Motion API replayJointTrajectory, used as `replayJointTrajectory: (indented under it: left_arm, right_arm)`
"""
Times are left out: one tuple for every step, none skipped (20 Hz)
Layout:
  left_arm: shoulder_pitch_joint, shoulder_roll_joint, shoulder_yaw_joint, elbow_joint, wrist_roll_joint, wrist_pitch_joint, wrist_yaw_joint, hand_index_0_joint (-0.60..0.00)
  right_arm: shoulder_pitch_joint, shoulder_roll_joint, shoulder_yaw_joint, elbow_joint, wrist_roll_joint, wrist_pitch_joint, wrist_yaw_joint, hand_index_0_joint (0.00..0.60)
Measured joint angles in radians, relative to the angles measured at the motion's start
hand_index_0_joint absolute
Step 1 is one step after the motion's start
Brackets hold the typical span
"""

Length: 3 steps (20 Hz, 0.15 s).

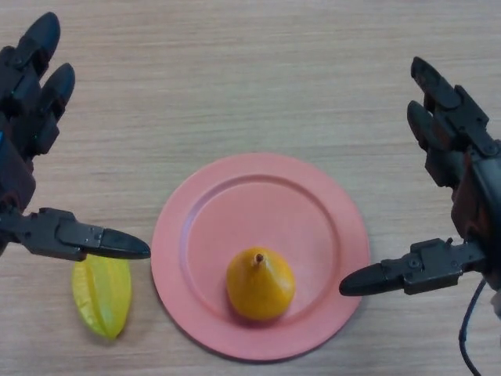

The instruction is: Pick up the yellow pear and place it on the plate

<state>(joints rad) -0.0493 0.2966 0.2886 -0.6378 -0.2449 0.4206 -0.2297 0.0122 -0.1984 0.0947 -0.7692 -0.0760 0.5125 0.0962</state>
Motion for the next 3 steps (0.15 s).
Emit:
replayJointTrajectory:
  left_arm:
    - [-0.001, 0.0, -0.002, 0.001, 0.006, 0.0, 0.0, 0.0]
    - [-0.002, 0.0, -0.016, 0.005, 0.037, 0.0, 0.0, 0.0]
    - [-0.002, 0.0, -0.028, 0.013, 0.037, 0.0, 0.001, 0.0]
  right_arm:
    - [0.0, -0.002, 0.0, 0.001, -0.03, 0.0, 0.02, 0.0]
    - [0.0, -0.003, -0.001, 0.003, -0.039, 0.0, 0.024, 0.0]
    - [0.002, -0.003, -0.001, 0.006, -0.039, 0.0, 0.024, 0.0]
